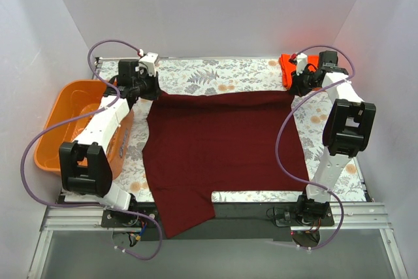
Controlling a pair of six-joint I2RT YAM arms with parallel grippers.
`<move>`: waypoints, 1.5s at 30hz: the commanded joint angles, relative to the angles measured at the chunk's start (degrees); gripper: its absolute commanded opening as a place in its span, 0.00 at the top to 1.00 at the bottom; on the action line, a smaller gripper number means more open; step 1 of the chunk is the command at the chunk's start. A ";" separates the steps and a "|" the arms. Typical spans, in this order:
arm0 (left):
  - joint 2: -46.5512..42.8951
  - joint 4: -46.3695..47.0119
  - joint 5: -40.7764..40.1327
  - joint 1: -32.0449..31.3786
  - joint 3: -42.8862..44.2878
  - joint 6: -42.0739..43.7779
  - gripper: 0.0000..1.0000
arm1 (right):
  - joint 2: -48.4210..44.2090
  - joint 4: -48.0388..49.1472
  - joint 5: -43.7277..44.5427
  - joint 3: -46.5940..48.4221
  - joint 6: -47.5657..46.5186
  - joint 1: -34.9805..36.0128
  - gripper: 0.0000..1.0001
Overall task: Fold and stack the t-shirts
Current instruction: Fold the tshirt
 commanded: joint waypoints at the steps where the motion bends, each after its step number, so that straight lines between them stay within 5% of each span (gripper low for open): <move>1: -5.52 -3.07 0.39 -0.29 -2.58 1.41 1.00 | -3.60 -3.31 -3.58 -2.28 -5.50 -0.75 0.99; 12: -15.20 -5.45 -0.40 -2.05 -17.61 1.07 1.00 | -7.91 -3.58 -2.61 -12.31 -14.11 -1.63 0.99; 22: -11.78 -2.11 -5.05 -4.25 -27.02 1.24 1.00 | -4.92 -4.37 0.46 -16.53 -18.15 -1.55 0.99; 26: -9.49 -7.55 -2.35 -4.25 -23.17 4.83 0.95 | -6.50 -6.04 2.31 -18.37 -20.88 -1.64 0.86; 31: -10.37 -14.05 2.58 -4.16 -16.75 10.28 0.70 | -9.58 -8.76 2.66 -17.59 -22.38 -1.55 0.58; 37: -3.96 -16.44 2.41 -4.07 -7.61 10.91 0.61 | -10.29 -10.96 1.61 -13.20 -19.66 -1.46 0.51; 45: 8.78 -15.39 1.35 -4.07 0.48 11.87 0.57 | -5.46 -12.11 2.39 -8.97 -14.82 0.12 0.56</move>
